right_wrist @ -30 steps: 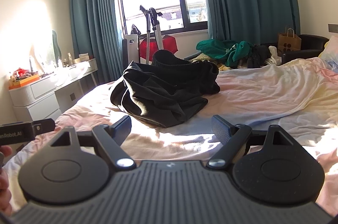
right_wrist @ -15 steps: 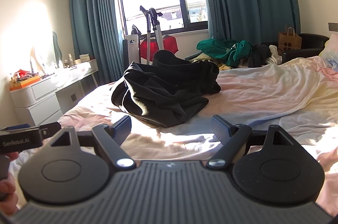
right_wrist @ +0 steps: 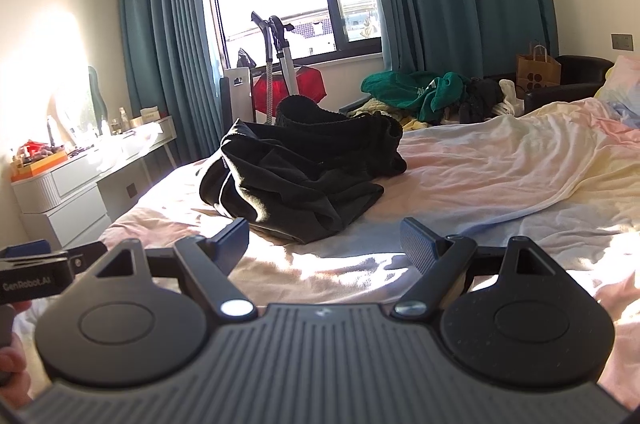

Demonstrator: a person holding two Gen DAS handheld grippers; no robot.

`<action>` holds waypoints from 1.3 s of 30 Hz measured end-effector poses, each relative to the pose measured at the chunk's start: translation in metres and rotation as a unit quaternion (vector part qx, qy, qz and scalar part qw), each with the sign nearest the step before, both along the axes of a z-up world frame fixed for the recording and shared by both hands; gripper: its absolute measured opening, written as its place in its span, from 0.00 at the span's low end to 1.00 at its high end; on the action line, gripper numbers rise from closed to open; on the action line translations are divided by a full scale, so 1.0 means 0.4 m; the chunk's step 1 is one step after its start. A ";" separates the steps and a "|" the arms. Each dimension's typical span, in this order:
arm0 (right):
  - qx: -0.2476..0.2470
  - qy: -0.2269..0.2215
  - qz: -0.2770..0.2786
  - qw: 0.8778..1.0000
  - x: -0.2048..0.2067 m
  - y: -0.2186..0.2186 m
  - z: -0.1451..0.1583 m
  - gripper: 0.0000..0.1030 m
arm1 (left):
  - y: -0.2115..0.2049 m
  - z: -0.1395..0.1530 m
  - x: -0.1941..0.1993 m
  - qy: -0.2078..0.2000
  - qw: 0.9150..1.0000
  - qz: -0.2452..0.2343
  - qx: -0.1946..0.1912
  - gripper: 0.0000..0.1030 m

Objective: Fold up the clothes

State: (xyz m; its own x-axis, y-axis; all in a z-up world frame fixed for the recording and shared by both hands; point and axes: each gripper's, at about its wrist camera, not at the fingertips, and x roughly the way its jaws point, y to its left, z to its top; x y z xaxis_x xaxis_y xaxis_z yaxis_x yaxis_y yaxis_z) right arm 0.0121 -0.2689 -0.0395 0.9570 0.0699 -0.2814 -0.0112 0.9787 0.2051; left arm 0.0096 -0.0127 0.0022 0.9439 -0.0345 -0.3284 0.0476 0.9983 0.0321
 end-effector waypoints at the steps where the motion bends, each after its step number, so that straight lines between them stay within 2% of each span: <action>1: 0.001 0.000 -0.001 1.000 0.002 -0.004 0.000 0.81 | -0.004 0.016 0.010 -0.006 1.000 -0.002 0.008 1.00; 4: 0.013 0.001 -0.005 1.000 0.007 -0.024 -0.004 0.81 | -0.012 0.063 0.045 -0.019 1.000 -0.001 0.018 1.00; 7: 0.028 0.009 -0.011 1.000 0.017 -0.048 -0.015 0.81 | -0.023 0.069 0.073 -0.026 0.999 0.001 0.024 1.00; 10: 0.049 0.022 -0.016 0.998 0.026 -0.073 -0.030 0.81 | -0.024 0.023 0.086 -0.021 1.000 0.005 0.015 1.00; 14: 0.078 0.057 -0.027 0.995 0.079 -0.097 -0.049 0.82 | 0.004 -0.038 0.105 0.018 0.999 0.019 -0.021 1.00; 16: 0.091 0.077 -0.020 0.993 0.158 -0.106 -0.042 0.83 | 0.016 -0.041 0.115 0.019 0.999 0.028 -0.007 1.00; 18: 0.101 0.090 -0.023 0.991 0.258 -0.120 -0.026 0.81 | 0.027 -0.039 0.120 0.001 0.999 0.042 0.015 1.00; 21: 0.113 0.100 -0.050 0.987 0.423 -0.146 0.001 0.81 | 0.063 -0.051 0.139 -0.006 0.999 0.049 -0.002 1.00; 24: 0.139 0.109 -0.074 0.981 0.616 -0.189 0.024 0.81 | 0.098 -0.085 0.185 0.011 0.998 0.046 -0.036 1.00; 28: 0.162 0.132 -0.108 0.972 0.863 -0.236 0.035 0.81 | 0.109 -0.146 0.263 0.022 0.998 0.054 -0.031 1.00; 30: 0.147 0.144 -0.118 0.972 0.968 -0.250 0.028 0.81 | 0.114 -0.173 0.294 0.027 0.998 0.054 -0.032 1.00; 33: 0.157 0.157 -0.164 0.961 1.046 -0.305 -0.014 0.81 | 0.128 -0.218 0.342 0.045 0.996 0.055 -0.048 1.00; 34: 0.160 0.161 -0.180 0.957 1.071 -0.324 -0.028 0.77 | 0.133 -0.231 0.356 0.051 0.996 0.056 -0.053 1.00; 35: 0.182 0.165 -0.186 0.951 1.075 -0.341 -0.045 0.72 | 0.139 -0.243 0.371 0.056 0.995 0.059 -0.058 1.00; 36: 0.205 0.169 -0.191 0.945 1.076 -0.357 -0.062 0.73 | 0.145 -0.255 0.385 0.062 0.994 0.062 -0.064 1.00; 39: 0.211 0.170 -0.179 0.946 1.077 -0.362 -0.091 0.73 | 0.165 -0.283 0.420 0.085 0.990 0.074 -0.083 1.00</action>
State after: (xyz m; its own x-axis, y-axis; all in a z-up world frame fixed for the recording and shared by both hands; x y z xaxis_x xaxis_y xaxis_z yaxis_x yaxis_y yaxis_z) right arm 0.4428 -0.4135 -0.0757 0.8002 -0.0665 -0.5960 0.4418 0.7374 0.5109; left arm 0.1775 0.0533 -0.1110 0.8742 0.0326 -0.4844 -0.1082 0.9857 -0.1290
